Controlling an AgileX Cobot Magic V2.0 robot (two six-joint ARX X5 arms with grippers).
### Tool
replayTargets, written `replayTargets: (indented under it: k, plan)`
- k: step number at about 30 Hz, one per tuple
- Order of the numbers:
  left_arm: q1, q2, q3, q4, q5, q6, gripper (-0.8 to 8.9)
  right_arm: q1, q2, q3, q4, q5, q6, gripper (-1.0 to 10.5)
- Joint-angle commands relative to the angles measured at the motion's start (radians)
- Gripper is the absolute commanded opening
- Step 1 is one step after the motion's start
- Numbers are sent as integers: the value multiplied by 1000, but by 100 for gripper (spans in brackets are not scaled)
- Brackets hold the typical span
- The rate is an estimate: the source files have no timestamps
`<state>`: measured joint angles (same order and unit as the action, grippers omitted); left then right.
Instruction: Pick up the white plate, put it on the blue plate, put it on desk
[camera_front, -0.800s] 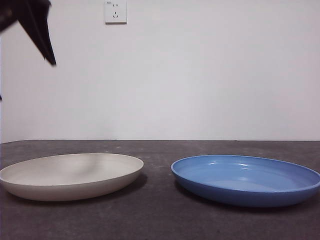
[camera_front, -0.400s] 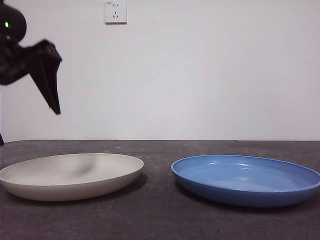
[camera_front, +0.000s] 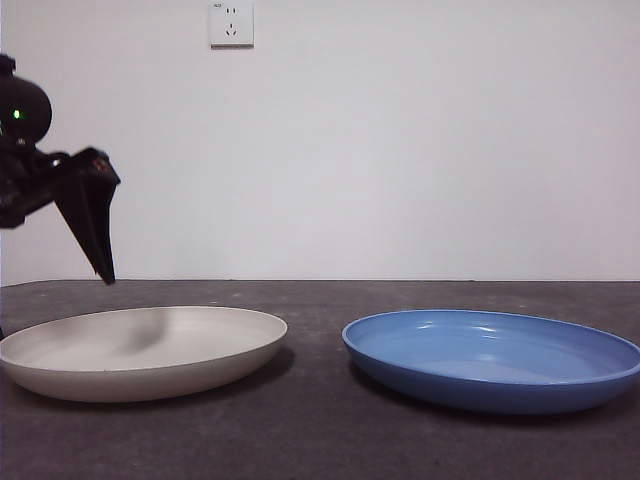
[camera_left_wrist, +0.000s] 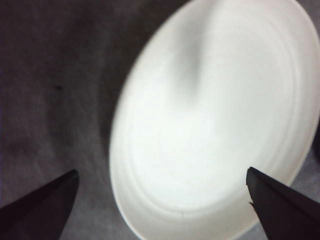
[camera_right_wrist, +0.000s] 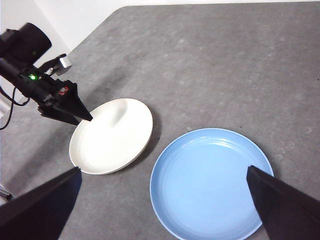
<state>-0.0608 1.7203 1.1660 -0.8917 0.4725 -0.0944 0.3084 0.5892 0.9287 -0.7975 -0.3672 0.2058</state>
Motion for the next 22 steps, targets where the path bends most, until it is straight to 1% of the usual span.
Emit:
replayTargets:
  k: [1,3,7,11,12,13,15,17,18,20,22]
  plan:
    - [-2,48,15,10,39,13,685,3,2,20,5,-2,-8,615]
    - [-2,67,15,23,55,12,684,3,2,20,5,0,-9,615]
    - [-3,103,15,28,55,12,647,3,3,20,5,1,-9,615]
    - [-3,130,15,29,54,12,644,3,3,20,5,1,-8,615]
    - [-3,134,15,29,51,12,628,3,3,20,5,1,-8,615]
    - [-3,137,15,30,47,11,584,3,3,20,5,1,-8,615]
    - [-3,142,15,28,43,11,462,3,3,20,5,1,-8,615]
    - [-3,143,15,29,43,11,311,3,3,20,5,1,-8,615]
    - [-2,143,15,29,38,11,255,3,3,20,5,1,-8,615]
    - [-2,143,15,27,13,11,160,3,3,20,5,1,-8,615]
    - [0,143,15,24,-16,11,106,3,3,20,5,1,-8,615]
